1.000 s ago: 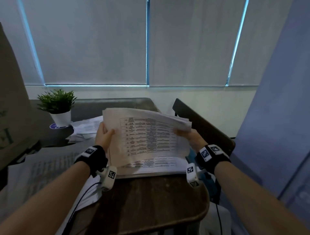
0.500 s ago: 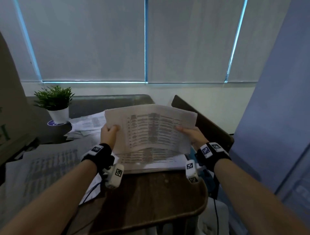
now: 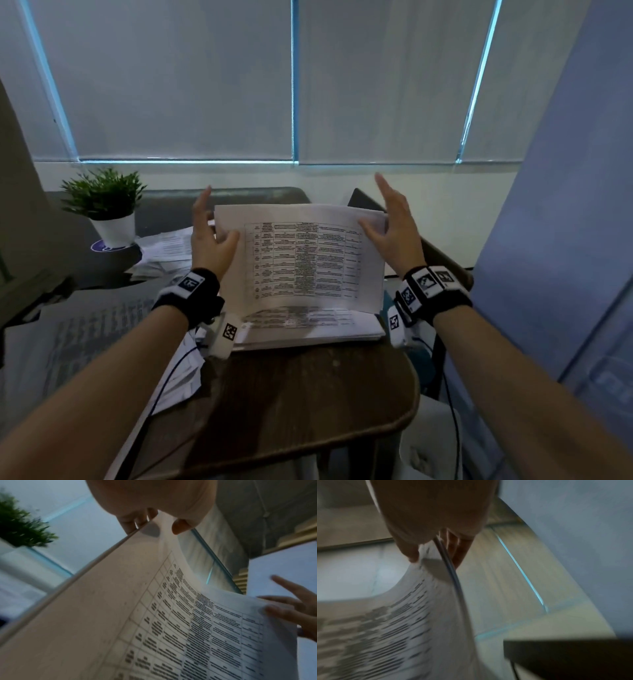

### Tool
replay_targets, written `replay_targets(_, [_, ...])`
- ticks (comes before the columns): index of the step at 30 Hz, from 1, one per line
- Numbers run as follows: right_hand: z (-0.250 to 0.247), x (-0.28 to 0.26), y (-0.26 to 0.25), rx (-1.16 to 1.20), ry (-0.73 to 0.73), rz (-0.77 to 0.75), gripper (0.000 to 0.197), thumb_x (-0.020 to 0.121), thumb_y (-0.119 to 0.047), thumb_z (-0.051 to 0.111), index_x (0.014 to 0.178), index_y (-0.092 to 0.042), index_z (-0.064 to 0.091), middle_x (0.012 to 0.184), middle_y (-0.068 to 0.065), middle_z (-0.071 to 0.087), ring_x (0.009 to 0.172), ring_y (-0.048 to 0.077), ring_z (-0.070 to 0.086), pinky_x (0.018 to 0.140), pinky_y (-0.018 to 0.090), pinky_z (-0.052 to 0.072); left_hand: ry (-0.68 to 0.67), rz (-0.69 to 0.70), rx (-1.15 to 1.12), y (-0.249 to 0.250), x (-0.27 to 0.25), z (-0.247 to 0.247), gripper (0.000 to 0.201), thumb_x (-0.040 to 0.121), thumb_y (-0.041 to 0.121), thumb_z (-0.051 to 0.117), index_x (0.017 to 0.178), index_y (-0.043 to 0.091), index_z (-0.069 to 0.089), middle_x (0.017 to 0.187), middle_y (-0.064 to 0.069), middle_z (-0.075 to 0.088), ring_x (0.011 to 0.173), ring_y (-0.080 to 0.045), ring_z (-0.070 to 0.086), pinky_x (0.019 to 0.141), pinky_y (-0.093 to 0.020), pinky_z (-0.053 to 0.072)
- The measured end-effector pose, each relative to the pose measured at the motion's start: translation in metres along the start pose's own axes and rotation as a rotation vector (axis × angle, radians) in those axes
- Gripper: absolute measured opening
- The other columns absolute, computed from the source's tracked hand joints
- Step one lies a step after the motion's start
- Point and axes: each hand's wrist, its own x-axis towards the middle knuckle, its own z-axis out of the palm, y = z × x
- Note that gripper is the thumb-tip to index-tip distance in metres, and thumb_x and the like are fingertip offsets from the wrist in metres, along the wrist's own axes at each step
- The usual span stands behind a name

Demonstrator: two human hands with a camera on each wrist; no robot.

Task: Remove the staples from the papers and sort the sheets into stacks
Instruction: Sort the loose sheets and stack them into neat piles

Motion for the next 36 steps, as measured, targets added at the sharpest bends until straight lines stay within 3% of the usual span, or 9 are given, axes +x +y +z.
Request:
replay_targets(3, [-0.009,0.012,-0.005,-0.374,-0.176,-0.077,0.041,0.099,-0.029,0.055,0.140,-0.028,0.052,0.125,0.000,0.061,0.105,0.015,0.060,0.078,0.016,0.038,-0.029,0.156,0.313,0.010,0.012,-0.003,0.050,0.082,-0.001,0.050,0.120,0.030,0.053,0.114,-0.009,0.054,0.099,-0.018,0.052,0.087,-0.035,0.049])
replay_targets(5, [-0.011,0.011,-0.001,-0.370,-0.125,-0.135,0.040,0.099,-0.026,0.054,0.139,-0.024,0.054,0.118,-0.002,0.062,0.095,0.012,0.060,0.069,0.012,0.036,-0.032,0.166,0.396,0.011,0.014,-0.002,0.034,0.082,-0.002,0.048,0.111,0.014,0.057,0.110,-0.008,0.052,0.098,-0.014,0.046,0.084,-0.027,0.041])
replay_targets(11, [-0.013,0.007,0.001,-0.213,-0.107,-0.068,0.027,0.097,-0.023,0.059,0.122,-0.016,0.069,0.106,0.005,0.068,0.094,0.017,0.063,0.082,0.024,0.046,0.030,0.071,0.232,0.007,0.010,-0.003,0.036,0.084,-0.001,0.045,0.113,0.021,0.049,0.094,0.002,0.052,0.078,-0.012,0.052,0.066,-0.023,0.046])
replay_targets(15, [-0.003,-0.012,0.013,0.510,-0.121,0.597,0.087,0.071,-0.049,0.083,0.143,-0.019,0.045,0.121,0.000,0.062,0.108,0.015,0.060,0.099,0.036,0.048,0.005,-0.408,-0.128,-0.012,0.003,0.001,0.035,0.086,0.011,0.043,0.121,0.012,0.046,0.091,-0.004,0.057,0.083,-0.027,0.061,0.071,-0.037,0.052])
replay_targets(17, [0.008,-0.022,0.021,0.638,-0.253,0.751,0.089,0.054,-0.053,0.090,0.127,-0.010,0.062,0.115,0.006,0.071,0.109,0.024,0.065,0.103,0.049,0.047,-0.057,-0.529,-0.111,-0.016,-0.003,0.008,0.025,0.083,0.011,0.045,0.106,0.008,0.055,0.084,-0.006,0.062,0.088,-0.034,0.063,0.077,-0.043,0.053])
replay_targets(22, [0.017,0.000,-0.005,0.635,-0.130,0.665,0.019,0.085,-0.027,0.075,0.096,-0.012,0.070,0.090,0.004,0.074,0.088,0.025,0.071,0.080,0.039,0.056,0.087,-0.232,-0.087,0.007,0.004,0.018,0.016,0.076,0.012,0.044,0.088,0.016,0.055,0.076,0.002,0.054,0.070,-0.015,0.050,0.062,-0.024,0.041])
replay_targets(26, [0.009,0.002,-0.005,0.774,-0.109,0.668,0.058,0.054,-0.043,0.088,0.098,-0.010,0.071,0.089,0.001,0.077,0.085,0.018,0.073,0.077,0.034,0.059,0.160,-0.219,-0.126,0.006,0.011,0.005,0.020,0.081,0.005,0.039,0.072,0.021,0.047,0.068,0.003,0.047,0.061,-0.010,0.043,0.055,-0.022,0.036])
replay_targets(30, [0.018,-0.045,0.006,0.845,-0.459,0.813,0.048,0.073,-0.016,0.080,0.117,-0.005,0.066,0.109,0.012,0.073,0.099,0.028,0.071,0.074,0.035,0.059,0.104,-0.486,-0.035,-0.024,-0.019,-0.003,0.019,0.079,-0.002,0.042,0.068,0.014,0.047,0.068,-0.004,0.047,0.065,-0.021,0.044,0.057,-0.023,0.033])
replay_targets(36, [0.026,-0.043,-0.014,0.875,-0.264,0.766,0.040,0.070,-0.021,0.083,0.106,-0.009,0.071,0.100,0.008,0.076,0.094,0.026,0.072,0.072,0.032,0.059,0.190,-0.419,-0.052,-0.027,-0.018,-0.003,0.030,0.079,-0.006,0.038,0.086,0.015,0.059,0.086,-0.008,0.061,0.080,-0.024,0.057,0.073,-0.031,0.046])
